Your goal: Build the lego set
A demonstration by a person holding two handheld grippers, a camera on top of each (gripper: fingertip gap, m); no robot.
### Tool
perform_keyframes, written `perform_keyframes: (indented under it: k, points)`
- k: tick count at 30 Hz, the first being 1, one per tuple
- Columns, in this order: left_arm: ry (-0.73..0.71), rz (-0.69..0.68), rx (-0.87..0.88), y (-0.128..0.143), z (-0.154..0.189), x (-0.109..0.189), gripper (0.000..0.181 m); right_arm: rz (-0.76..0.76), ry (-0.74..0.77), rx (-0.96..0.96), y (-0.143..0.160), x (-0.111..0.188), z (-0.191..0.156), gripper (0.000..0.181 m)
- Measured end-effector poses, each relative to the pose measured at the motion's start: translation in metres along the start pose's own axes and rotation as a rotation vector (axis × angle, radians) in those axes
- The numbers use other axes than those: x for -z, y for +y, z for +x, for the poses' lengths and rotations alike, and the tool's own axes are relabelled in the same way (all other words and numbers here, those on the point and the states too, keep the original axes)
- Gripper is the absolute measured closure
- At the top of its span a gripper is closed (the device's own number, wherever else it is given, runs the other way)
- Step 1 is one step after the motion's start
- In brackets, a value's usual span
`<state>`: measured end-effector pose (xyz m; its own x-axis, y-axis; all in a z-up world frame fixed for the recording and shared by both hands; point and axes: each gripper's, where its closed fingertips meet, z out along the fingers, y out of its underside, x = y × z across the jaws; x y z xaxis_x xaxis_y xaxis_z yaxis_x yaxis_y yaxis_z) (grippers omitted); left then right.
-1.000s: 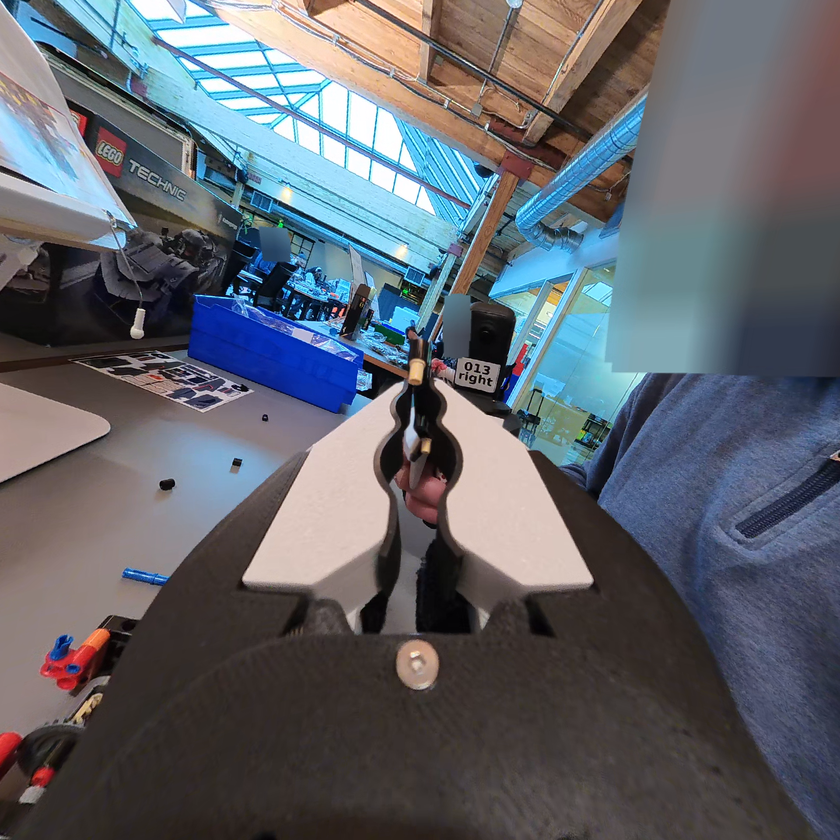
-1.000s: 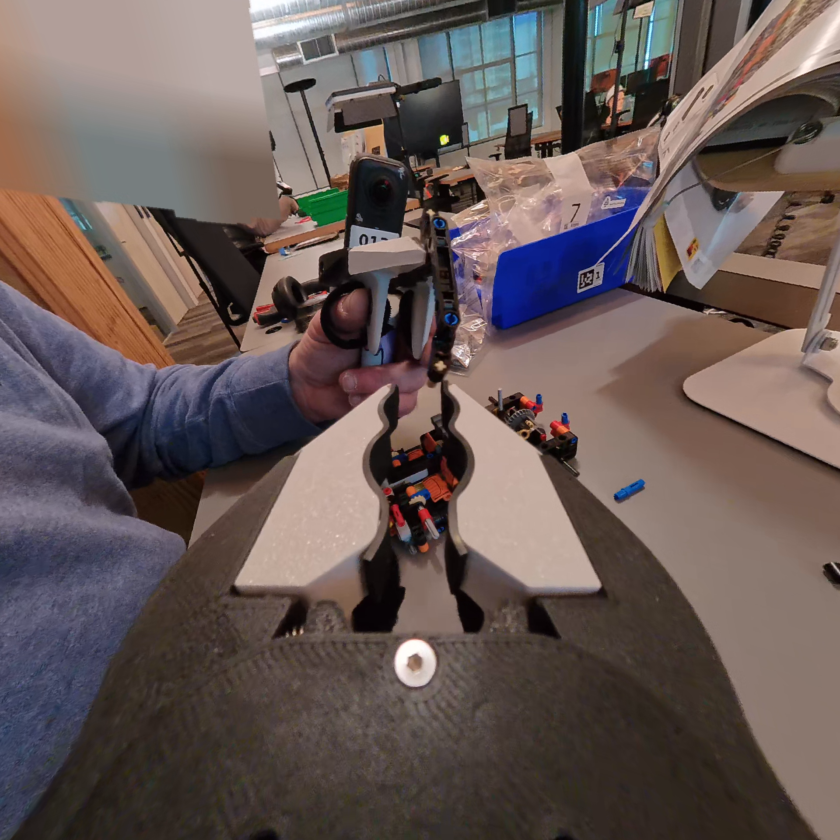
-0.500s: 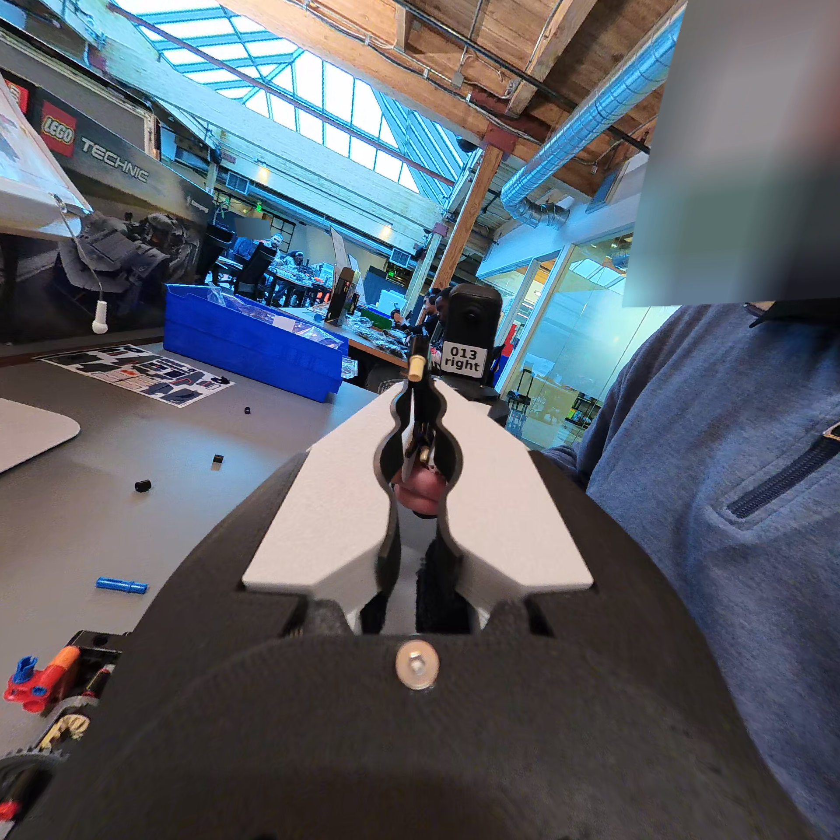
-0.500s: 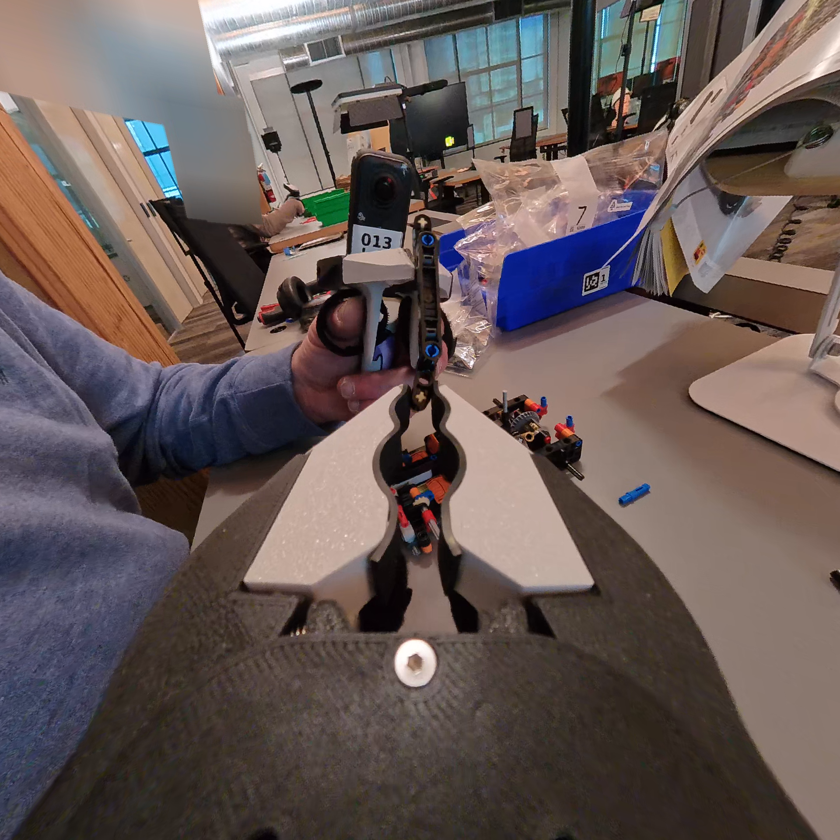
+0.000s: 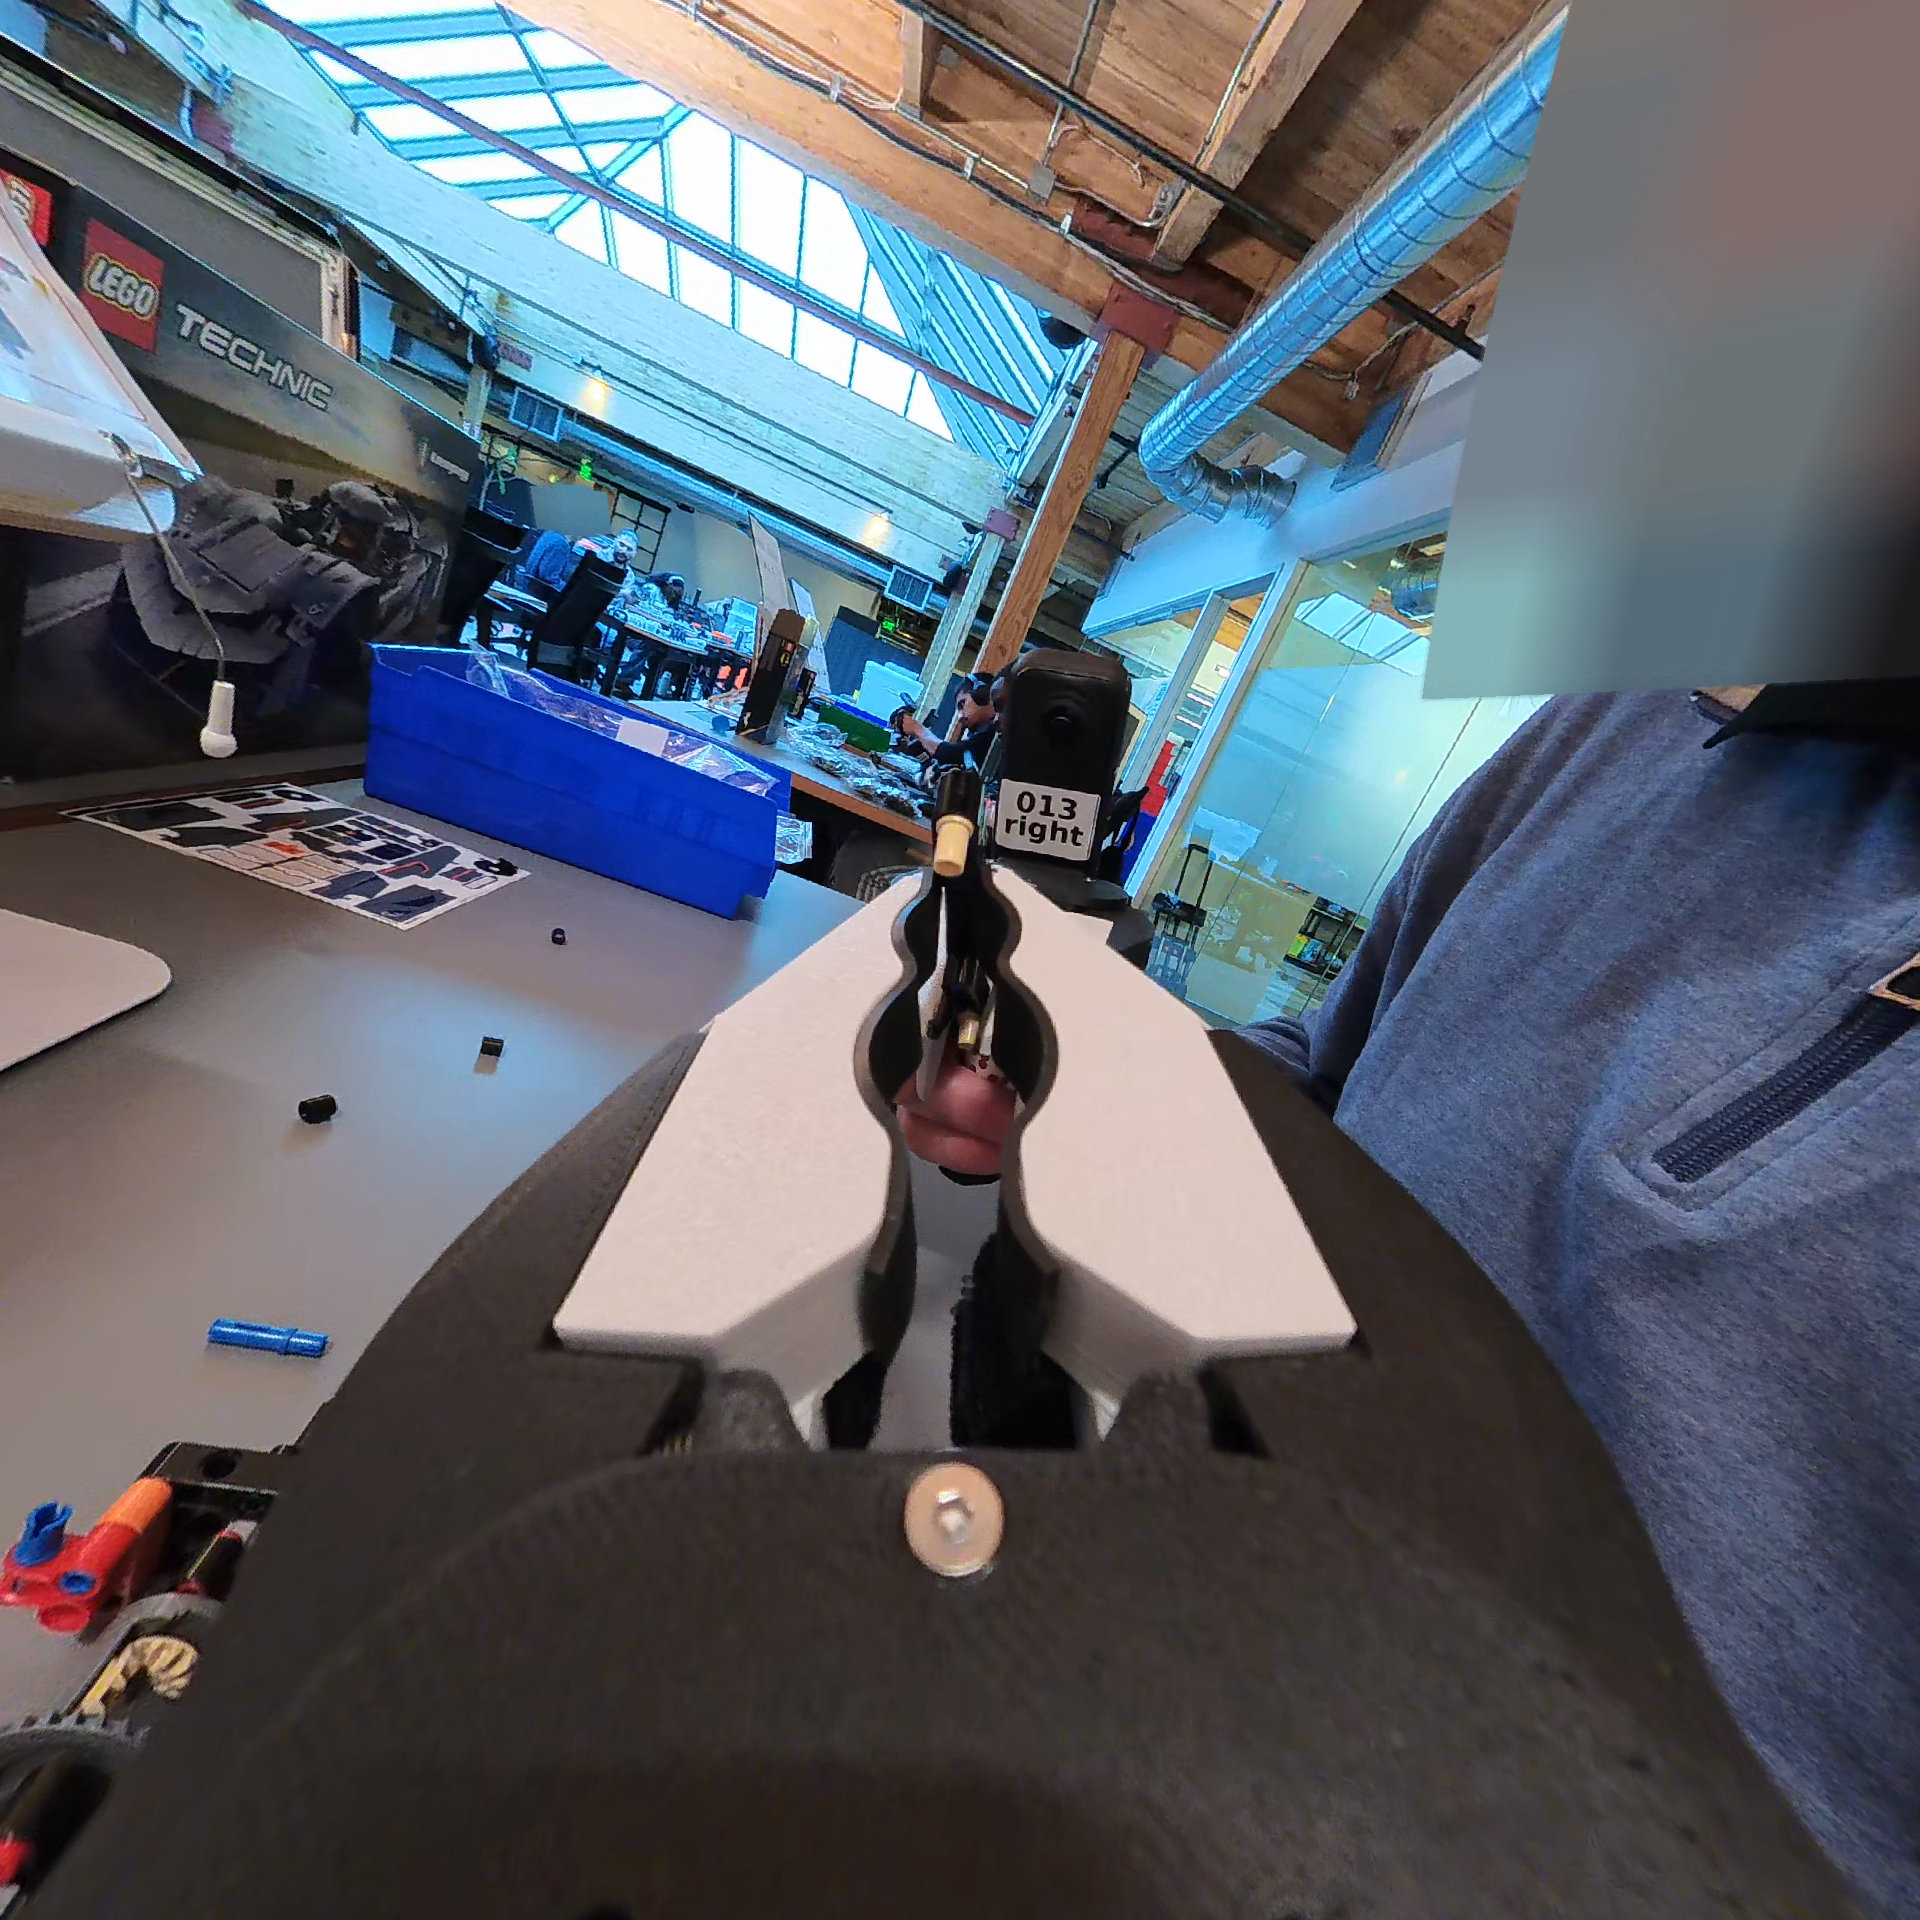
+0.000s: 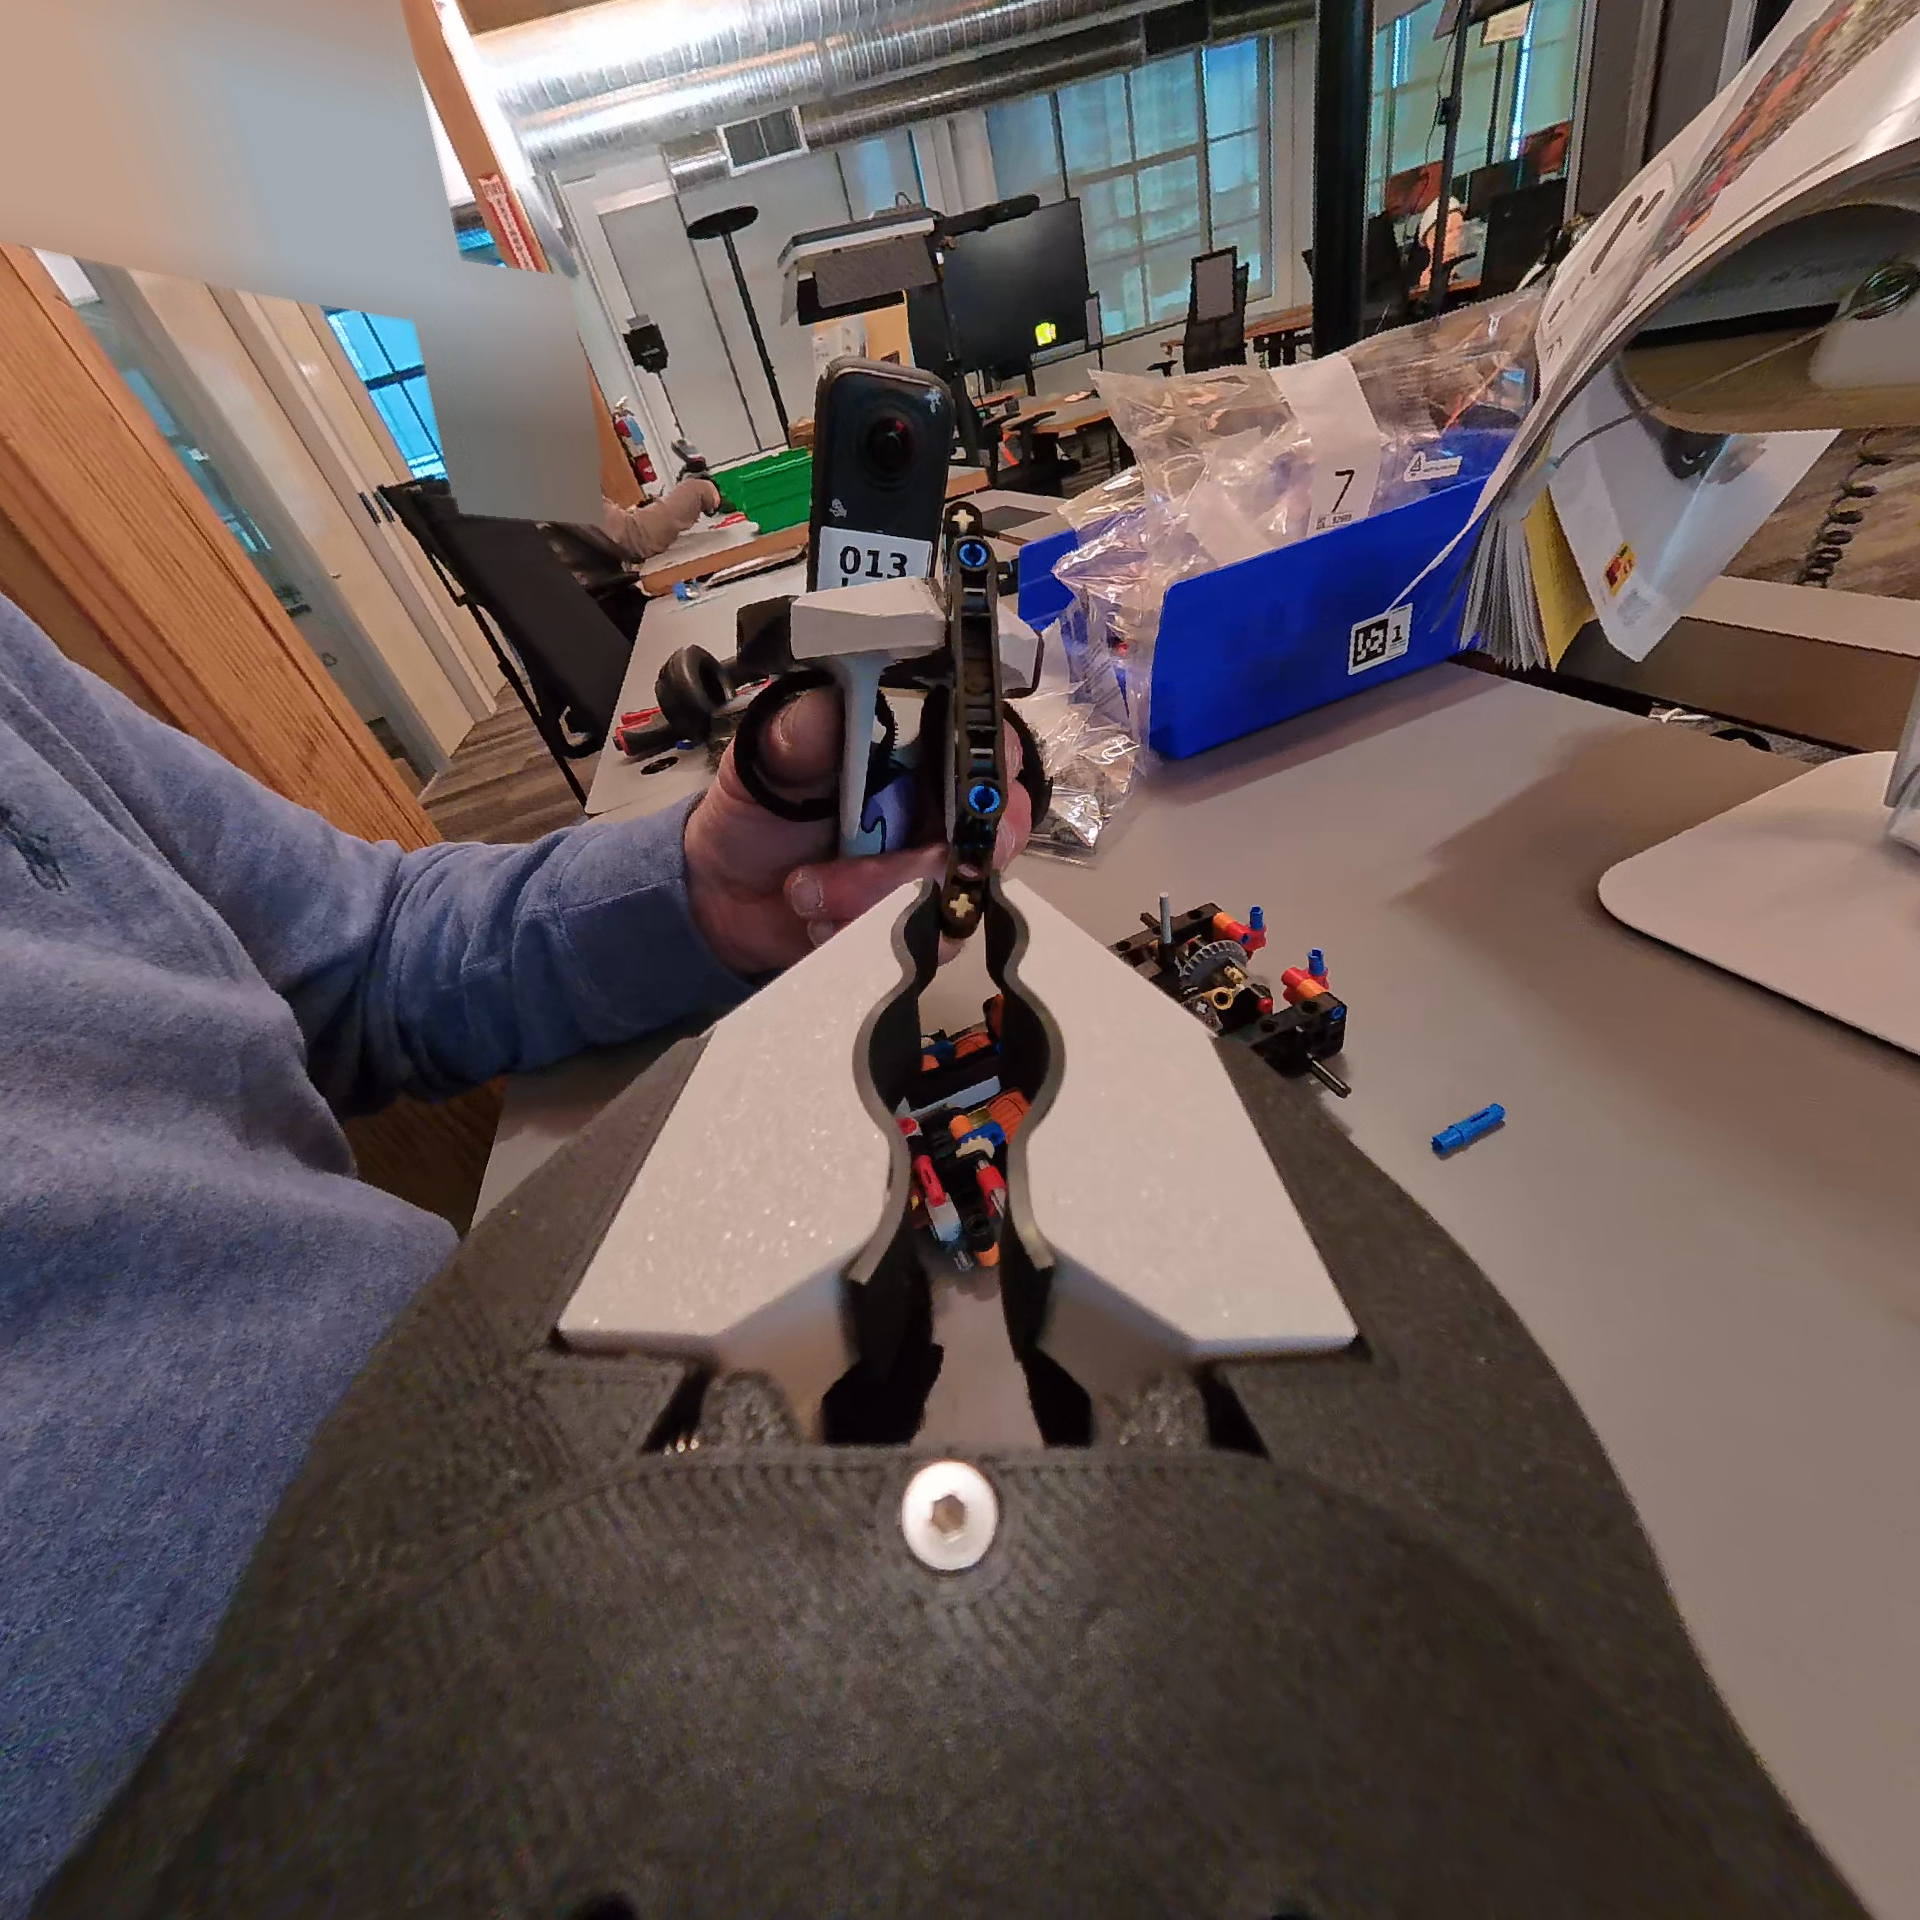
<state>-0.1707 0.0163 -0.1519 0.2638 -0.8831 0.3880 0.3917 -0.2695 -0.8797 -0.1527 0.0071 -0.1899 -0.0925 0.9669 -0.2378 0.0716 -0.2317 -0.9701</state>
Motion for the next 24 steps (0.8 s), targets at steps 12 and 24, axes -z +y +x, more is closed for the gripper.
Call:
perform_keyframes:
  k: [12, 24]
  points:
    - [-0.049, 0.065, 0.041, -0.009, -0.011, 0.006, 0.178, 0.013, 0.097, -0.008, -0.003, 0.001, 0.014, 0.144]
    - [-0.130, 0.161, 0.109, -0.020, -0.032, 0.021, 0.179, 0.003, 0.102, -0.003, 0.000, 0.001, 0.016, 0.147]
